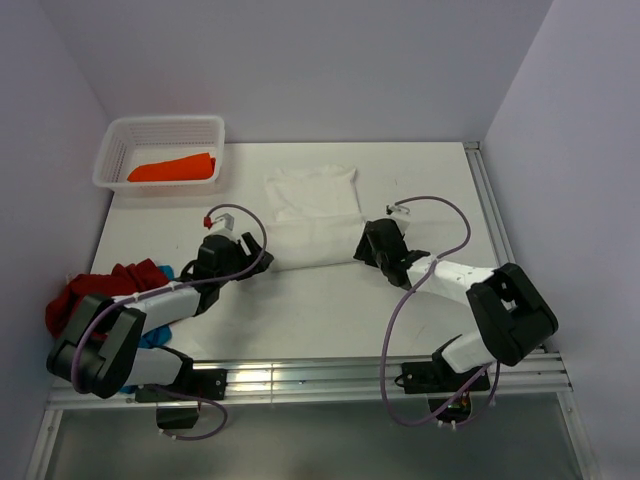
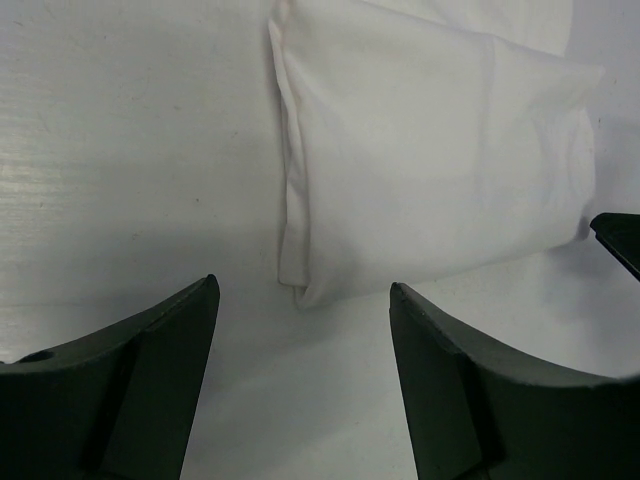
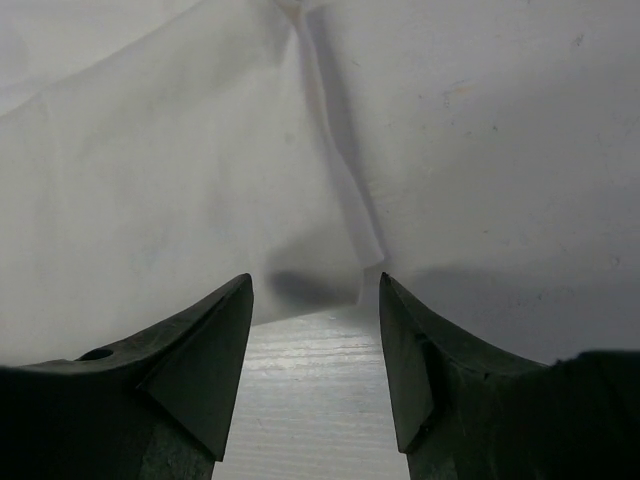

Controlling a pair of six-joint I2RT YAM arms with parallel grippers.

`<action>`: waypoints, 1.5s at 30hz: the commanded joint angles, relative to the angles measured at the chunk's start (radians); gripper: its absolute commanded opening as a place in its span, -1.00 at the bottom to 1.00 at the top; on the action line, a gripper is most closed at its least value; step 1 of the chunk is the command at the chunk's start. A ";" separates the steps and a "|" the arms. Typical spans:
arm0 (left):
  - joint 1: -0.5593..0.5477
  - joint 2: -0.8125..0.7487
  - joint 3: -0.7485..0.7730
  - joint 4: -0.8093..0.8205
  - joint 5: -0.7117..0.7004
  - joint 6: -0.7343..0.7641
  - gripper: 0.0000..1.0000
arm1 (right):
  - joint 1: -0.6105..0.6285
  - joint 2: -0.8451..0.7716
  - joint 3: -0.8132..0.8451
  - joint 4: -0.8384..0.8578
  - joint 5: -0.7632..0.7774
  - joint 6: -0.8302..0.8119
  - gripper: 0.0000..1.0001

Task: Roll the t-shirts
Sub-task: Fold the tshirt

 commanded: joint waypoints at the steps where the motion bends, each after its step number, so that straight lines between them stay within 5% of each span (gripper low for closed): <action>1: -0.007 0.029 0.007 0.094 -0.027 0.037 0.48 | -0.001 0.023 0.014 0.033 0.085 0.014 0.23; 13: -0.032 0.110 0.044 0.122 -0.033 0.048 0.44 | -0.007 0.123 0.014 0.137 0.032 -0.012 0.11; 20: -0.068 0.139 0.055 0.125 -0.033 0.066 0.34 | -0.010 0.129 -0.015 0.197 -0.022 -0.030 -0.29; 32: -0.079 0.213 0.052 0.180 -0.076 0.062 0.21 | -0.012 0.124 -0.018 0.198 -0.034 -0.035 -0.46; 35: -0.079 0.251 0.067 0.193 -0.065 0.066 -0.02 | -0.012 0.127 -0.015 0.198 -0.040 -0.036 -0.52; 40: -0.079 0.269 0.064 0.202 -0.061 0.066 -0.92 | 0.013 0.101 -0.012 0.171 0.008 -0.035 -0.93; 45: -0.082 0.210 0.075 0.078 -0.071 0.054 -0.99 | 0.117 0.068 0.031 -0.016 0.144 0.023 -1.00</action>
